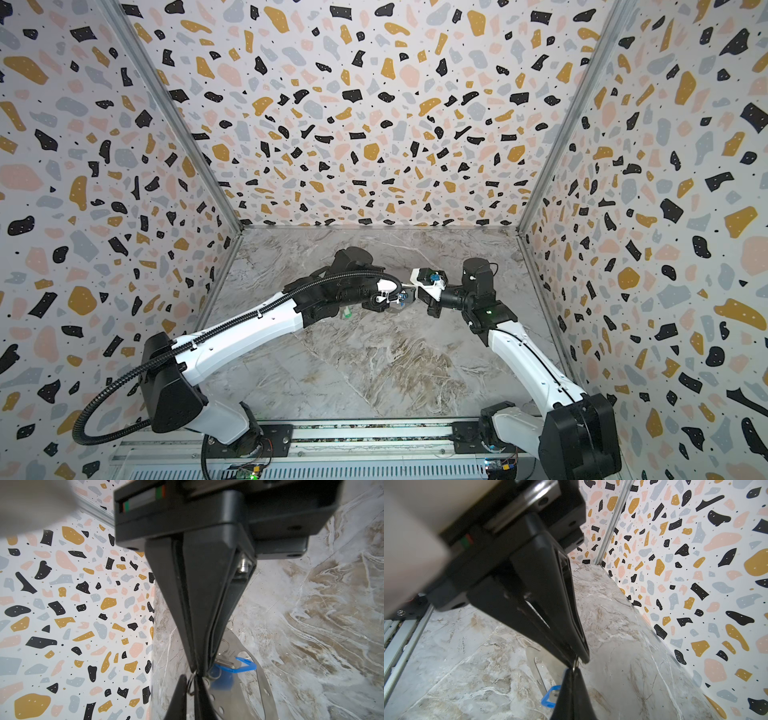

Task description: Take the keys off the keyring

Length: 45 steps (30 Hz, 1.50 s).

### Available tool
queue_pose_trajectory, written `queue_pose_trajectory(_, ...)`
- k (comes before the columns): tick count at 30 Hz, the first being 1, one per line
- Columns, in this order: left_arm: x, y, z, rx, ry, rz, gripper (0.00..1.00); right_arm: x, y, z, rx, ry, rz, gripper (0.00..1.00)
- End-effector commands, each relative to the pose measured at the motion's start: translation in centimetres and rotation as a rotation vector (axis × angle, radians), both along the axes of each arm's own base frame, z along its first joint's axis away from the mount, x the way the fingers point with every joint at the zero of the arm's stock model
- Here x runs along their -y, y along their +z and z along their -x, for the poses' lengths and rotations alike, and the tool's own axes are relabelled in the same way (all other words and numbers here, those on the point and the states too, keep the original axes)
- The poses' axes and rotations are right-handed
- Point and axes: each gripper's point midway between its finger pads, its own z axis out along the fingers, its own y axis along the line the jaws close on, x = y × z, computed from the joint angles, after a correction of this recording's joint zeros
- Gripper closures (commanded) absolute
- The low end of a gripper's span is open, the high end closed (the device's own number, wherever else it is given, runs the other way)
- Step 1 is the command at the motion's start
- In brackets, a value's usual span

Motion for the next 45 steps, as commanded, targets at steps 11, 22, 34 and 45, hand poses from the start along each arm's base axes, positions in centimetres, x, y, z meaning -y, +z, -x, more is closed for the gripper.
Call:
queue_pose_trajectory(11, 0.5, 1.7, 0.0, -0.035, 0.019, 0.071, 1.0, 0.4, 2.4, 0.5, 0.134, -0.042, -0.019, 0.88)
queue_pose_trajectory(22, -0.3, 6.4, -0.5, -0.262, -0.022, 0.477, 1.0, 3.8, 0.0, -1.9, 0.221, -0.329, 0.027, 0.56)
queue_pose_trajectory(34, -0.1, 7.7, 0.0, -0.343, -0.072, 0.634, 1.0, 2.1, 1.7, -1.8, 0.18, -0.258, -0.1, 0.51)
queue_pose_trajectory(45, 0.0, 8.6, 1.0, -0.342, -0.139, 0.682, 1.0, 1.4, 2.2, -2.3, 0.157, -0.254, -0.132, 0.54)
